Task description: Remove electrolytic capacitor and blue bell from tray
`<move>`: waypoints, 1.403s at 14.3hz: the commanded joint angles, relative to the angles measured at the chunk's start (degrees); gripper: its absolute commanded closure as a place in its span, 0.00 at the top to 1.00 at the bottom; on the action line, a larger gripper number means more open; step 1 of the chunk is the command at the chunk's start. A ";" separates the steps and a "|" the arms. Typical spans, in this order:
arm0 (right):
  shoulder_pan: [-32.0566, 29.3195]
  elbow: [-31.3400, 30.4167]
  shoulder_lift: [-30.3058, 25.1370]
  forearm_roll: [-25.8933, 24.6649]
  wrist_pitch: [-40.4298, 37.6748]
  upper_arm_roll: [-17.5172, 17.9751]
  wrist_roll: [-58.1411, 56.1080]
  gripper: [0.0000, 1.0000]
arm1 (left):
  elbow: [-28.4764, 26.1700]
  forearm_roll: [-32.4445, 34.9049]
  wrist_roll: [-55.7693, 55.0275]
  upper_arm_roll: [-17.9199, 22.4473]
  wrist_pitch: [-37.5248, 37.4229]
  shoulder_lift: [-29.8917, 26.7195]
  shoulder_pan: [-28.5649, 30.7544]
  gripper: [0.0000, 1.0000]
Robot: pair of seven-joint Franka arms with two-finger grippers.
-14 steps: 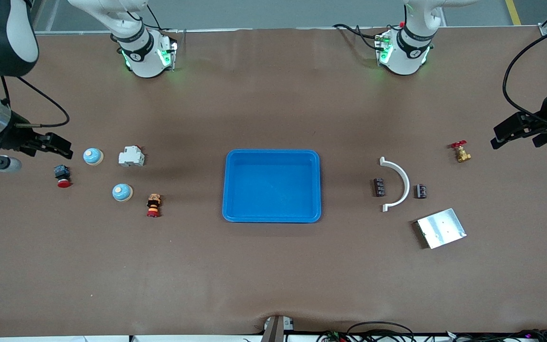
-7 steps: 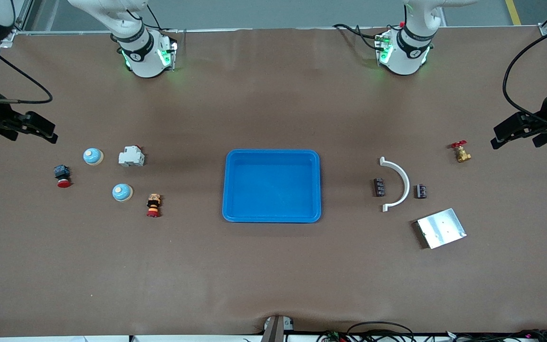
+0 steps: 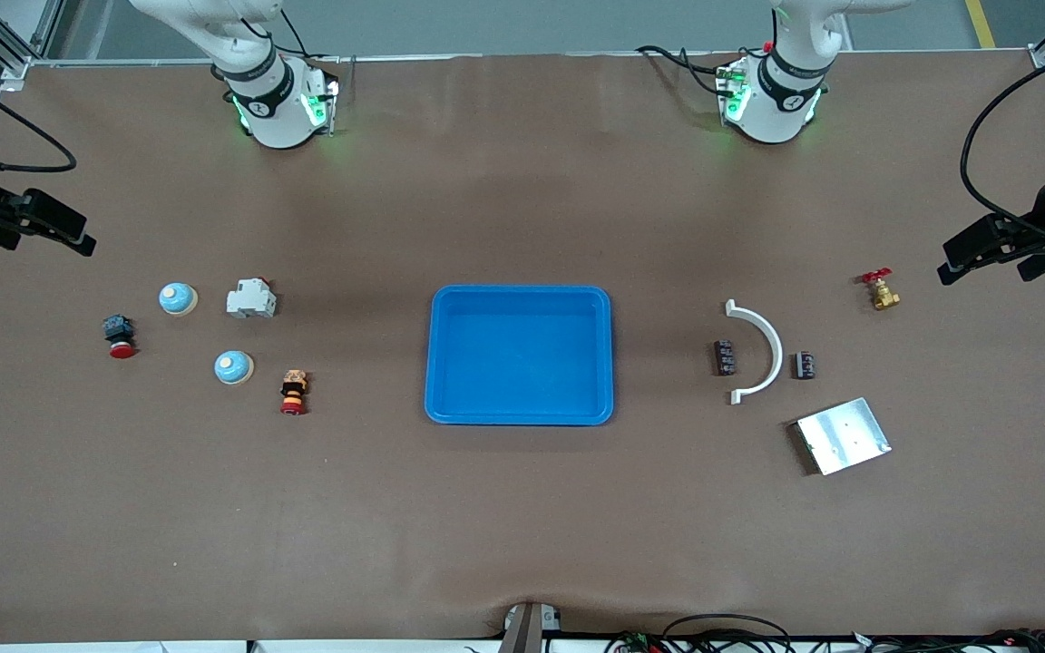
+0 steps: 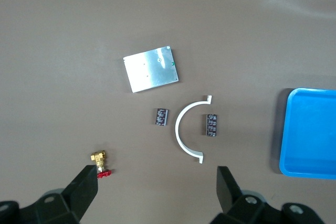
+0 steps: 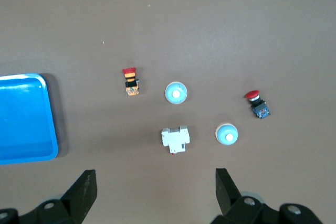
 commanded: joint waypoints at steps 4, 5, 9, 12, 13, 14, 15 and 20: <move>1.66 1.75 0.33 -0.56 -3.54 0.75 -2.23 1.00 | 1.36 1.02 0.44 -0.08 -1.30 0.48 0.02 1.00; 2.37 2.01 0.33 -1.27 -3.72 0.75 -3.38 1.00 | 1.36 1.11 0.36 -0.08 -1.21 0.48 0.02 1.00; 2.37 2.89 0.33 -0.84 -3.73 0.57 -2.86 1.00 | 1.45 1.02 0.27 -0.08 -1.30 0.48 -0.07 1.00; 2.29 2.89 0.33 -0.66 -4.42 0.48 -2.51 1.00 | 1.71 1.28 0.36 0.01 -4.62 0.48 0.02 1.00; 2.20 2.89 0.24 -0.66 -4.78 0.40 -2.51 1.00 | 1.71 2.24 0.44 0.10 -5.95 0.48 -0.24 1.00; 2.20 2.89 0.24 -0.57 -4.78 0.31 -2.51 1.00 | 1.71 4.16 0.53 -0.16 -7.09 0.48 -0.51 1.00; 2.11 2.89 0.33 -0.66 -4.69 0.31 -2.60 1.00 | 1.63 4.62 0.62 -0.17 -7.28 0.48 -0.59 1.00; 2.02 3.24 0.24 -0.49 -4.25 0.22 -2.51 1.00 | 1.63 4.62 2.64 -0.25 -7.45 0.48 -0.51 1.00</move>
